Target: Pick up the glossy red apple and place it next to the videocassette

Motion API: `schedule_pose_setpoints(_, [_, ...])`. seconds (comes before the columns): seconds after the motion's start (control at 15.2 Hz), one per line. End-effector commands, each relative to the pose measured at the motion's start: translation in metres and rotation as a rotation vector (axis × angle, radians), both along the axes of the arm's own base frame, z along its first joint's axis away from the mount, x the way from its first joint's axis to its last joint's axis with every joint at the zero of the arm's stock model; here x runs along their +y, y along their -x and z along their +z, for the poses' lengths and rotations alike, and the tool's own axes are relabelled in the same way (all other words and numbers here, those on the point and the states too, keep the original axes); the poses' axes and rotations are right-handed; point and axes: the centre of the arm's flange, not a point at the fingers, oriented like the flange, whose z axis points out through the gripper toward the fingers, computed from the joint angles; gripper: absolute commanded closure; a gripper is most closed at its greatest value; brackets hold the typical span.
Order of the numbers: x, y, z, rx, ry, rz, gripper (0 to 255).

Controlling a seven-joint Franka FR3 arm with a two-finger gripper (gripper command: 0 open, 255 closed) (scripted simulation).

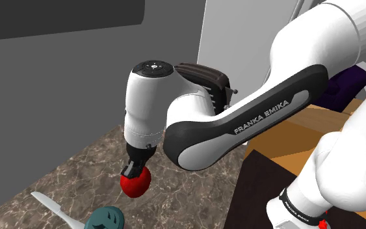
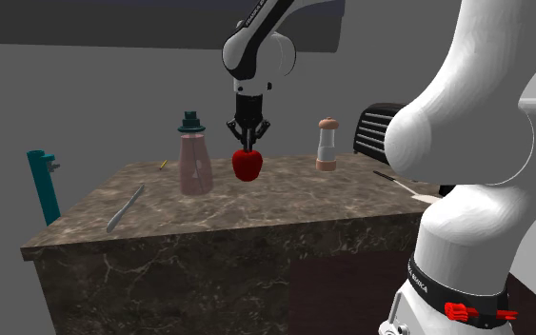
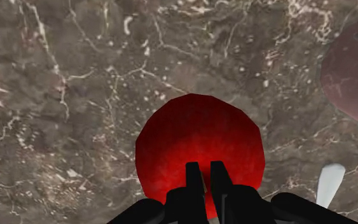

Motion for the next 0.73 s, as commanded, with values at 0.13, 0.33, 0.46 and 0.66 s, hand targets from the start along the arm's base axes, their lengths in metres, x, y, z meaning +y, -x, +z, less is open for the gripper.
schedule_pose_setpoints(0.13, [0.000, 0.000, 0.000, 0.000, 0.000, 0.000, 255])
schedule_pose_setpoints(0.33, [0.000, 0.000, 0.000, 0.000, 0.000, 0.000, 255])
schedule_pose_setpoints(0.46, [0.000, 0.000, 0.011, 0.000, 0.000, 0.000, 255])
schedule_pose_setpoints(0.66, [0.000, 0.000, 0.026, 0.000, 0.000, 0.000, 255])
